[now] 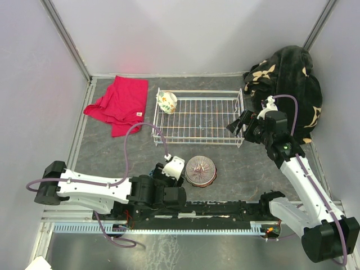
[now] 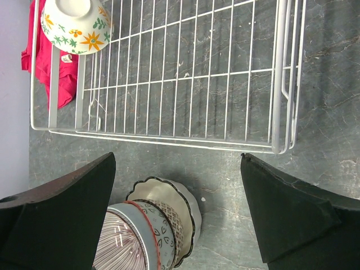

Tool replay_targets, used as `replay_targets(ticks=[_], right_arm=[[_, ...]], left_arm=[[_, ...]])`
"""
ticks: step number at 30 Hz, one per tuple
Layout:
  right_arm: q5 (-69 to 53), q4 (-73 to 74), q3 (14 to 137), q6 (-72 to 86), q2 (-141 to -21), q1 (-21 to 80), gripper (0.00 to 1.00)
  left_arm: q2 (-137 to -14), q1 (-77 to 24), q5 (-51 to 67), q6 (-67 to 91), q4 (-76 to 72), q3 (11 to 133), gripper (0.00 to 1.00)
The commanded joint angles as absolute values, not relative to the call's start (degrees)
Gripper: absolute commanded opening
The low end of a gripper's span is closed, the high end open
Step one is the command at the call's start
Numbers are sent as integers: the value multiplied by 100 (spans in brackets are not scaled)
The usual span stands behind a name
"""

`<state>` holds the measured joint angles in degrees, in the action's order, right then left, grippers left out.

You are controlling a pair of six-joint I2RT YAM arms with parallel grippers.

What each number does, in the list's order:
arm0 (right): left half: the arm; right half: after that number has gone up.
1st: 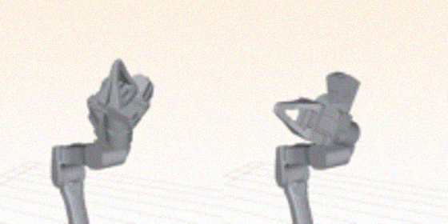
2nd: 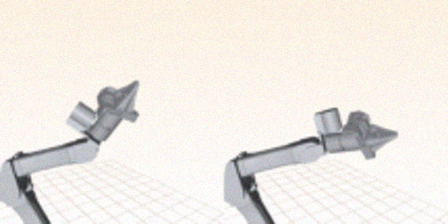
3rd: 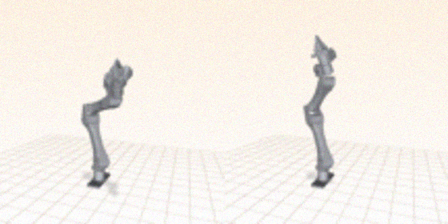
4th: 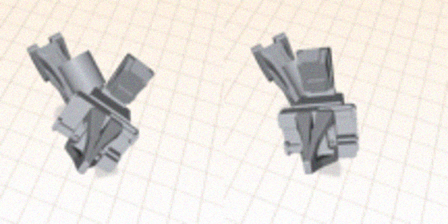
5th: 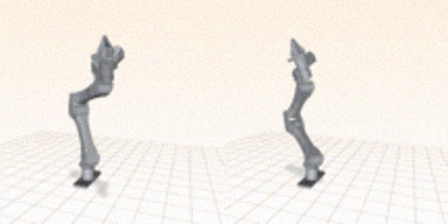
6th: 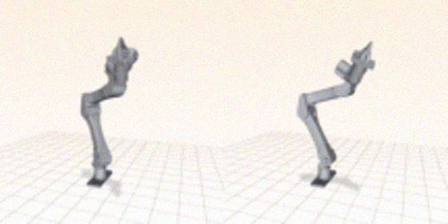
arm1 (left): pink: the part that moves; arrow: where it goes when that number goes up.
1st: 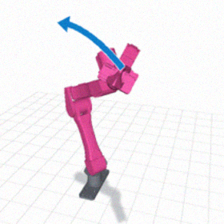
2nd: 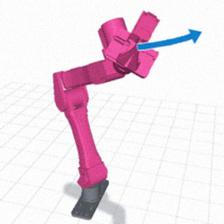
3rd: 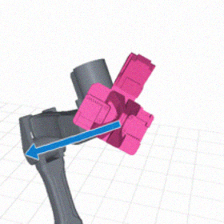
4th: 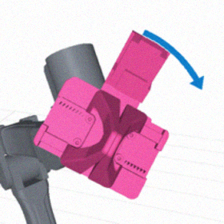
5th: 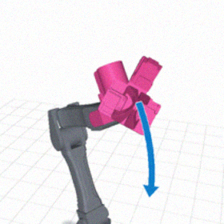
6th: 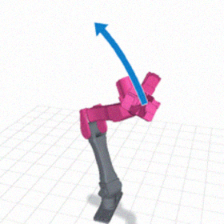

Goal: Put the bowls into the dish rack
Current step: Pick up the bowl from the center of the board.

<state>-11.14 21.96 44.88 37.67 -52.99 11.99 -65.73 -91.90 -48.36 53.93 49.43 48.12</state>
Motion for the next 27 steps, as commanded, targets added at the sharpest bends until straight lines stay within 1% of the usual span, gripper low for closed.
replay_targets(ticks=[1,7,11,15,24,27], right_arm=[[-1143,2145,4740,3720,-5236,1204,100],[-1153,2145,4737,3724,-5251,1205,100],[-1171,2145,4737,3732,-5264,1202,99],[-1171,2145,4737,3735,-5256,1204,99],[-1167,2137,4734,3734,-5254,1204,99],[-1167,2137,4729,3730,-5268,1204,99]], left_arm=[[-6767,-9257,-4949,5753,4787,4956,66],[-6938,-9255,-4738,5613,4444,4904,62],[-7126,-9255,-4703,5623,4369,4907,57],[-7341,-9257,-4741,5648,4392,4969,54],[-7379,-9260,-4812,5686,4471,5053,37],[-7356,-9256,-4791,5669,4465,5085,34]])
